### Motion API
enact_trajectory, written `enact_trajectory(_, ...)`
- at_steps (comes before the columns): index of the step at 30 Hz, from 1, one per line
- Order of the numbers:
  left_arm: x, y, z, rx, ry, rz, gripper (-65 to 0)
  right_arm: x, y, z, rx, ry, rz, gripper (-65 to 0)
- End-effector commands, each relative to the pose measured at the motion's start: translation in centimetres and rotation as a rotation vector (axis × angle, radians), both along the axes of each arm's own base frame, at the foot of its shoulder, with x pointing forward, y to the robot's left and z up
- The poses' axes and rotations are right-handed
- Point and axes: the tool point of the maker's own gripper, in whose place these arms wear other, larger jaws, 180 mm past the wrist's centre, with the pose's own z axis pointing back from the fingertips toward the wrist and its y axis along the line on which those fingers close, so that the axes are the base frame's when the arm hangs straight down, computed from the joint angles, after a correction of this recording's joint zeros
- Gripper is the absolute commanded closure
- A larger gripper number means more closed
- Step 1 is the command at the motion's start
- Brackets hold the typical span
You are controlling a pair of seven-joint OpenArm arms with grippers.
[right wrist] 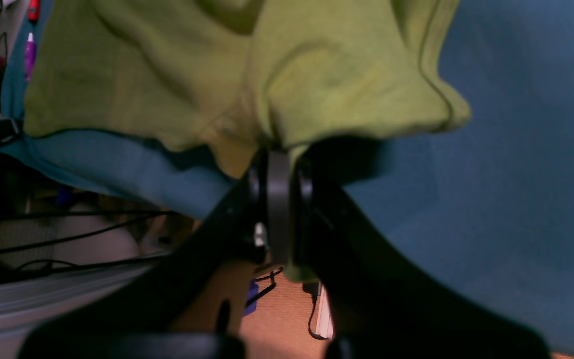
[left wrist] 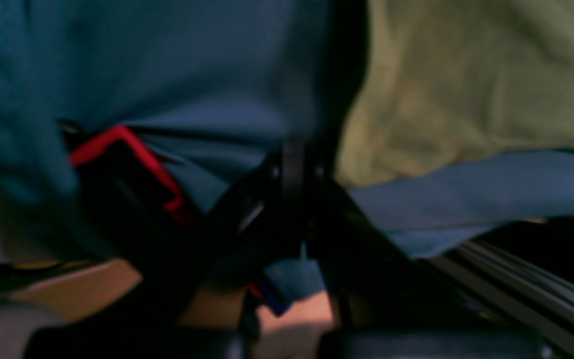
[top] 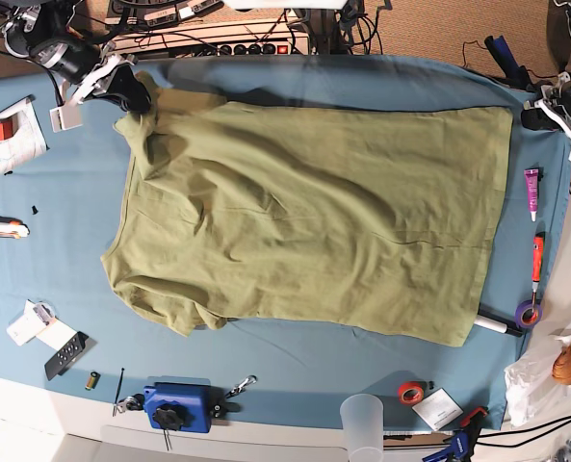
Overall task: Layout the t-shirt on the table in an organized manner, then fold the t-shirt properly
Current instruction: 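Grasp the shirt's shoulder corners with both grippers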
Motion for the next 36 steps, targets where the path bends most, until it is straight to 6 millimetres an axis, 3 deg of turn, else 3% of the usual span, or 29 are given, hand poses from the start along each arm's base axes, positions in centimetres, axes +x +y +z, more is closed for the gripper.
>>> enact_trajectory(1, 0.8, 0.3, 1.2, 0.0, -0.039, -0.006, 0.0, 0.4, -0.3, 0.9, -0.007, -0.036, 0.002, 0.0)
enact_trajectory(3, 1.0, 0.0, 1.5, -0.008, -0.066, -0.025, -0.3, 0.4, -0.3, 0.9, -0.007, -0.037, 0.002, 0.0)
enact_trajectory(7, 1.9, -0.4, 2.3, -0.032, -0.136, -0.033, -27.3, 0.4, -0.3, 0.9, -0.007, -0.037, 0.002, 0.0)
enact_trajectory(9, 2.6, -0.3, 2.8, -0.037, -0.178, -0.013, -34.3, 0.4, -0.3, 0.9, -0.008, -0.036, 0.002, 0.0)
enact_trajectory(16, 2.6, -1.3, 2.2, -0.07, -0.185, 0.012, -34.6, 0.4, -0.3, 0.8, -0.013, -0.032, 0.001, 0.0)
enact_trajectory(23, 1.5, -0.9, -0.3, 0.019, -0.129, 0.046, -34.6, 0.4, -0.3, 0.8, -0.014, -0.032, 0.002, 0.0)
enact_trajectory(28, 0.5, -2.0, -0.5, -0.036, -0.069, 0.009, -34.5, 0.4, -0.3, 0.8, -0.013, -0.033, 0.002, 0.0)
enact_trajectory(36, -0.1, -1.8, -1.3, -0.001, -0.027, -0.008, -33.1, 0.7, -0.3, 1.0, -0.013, -0.041, 0.002, 0.0)
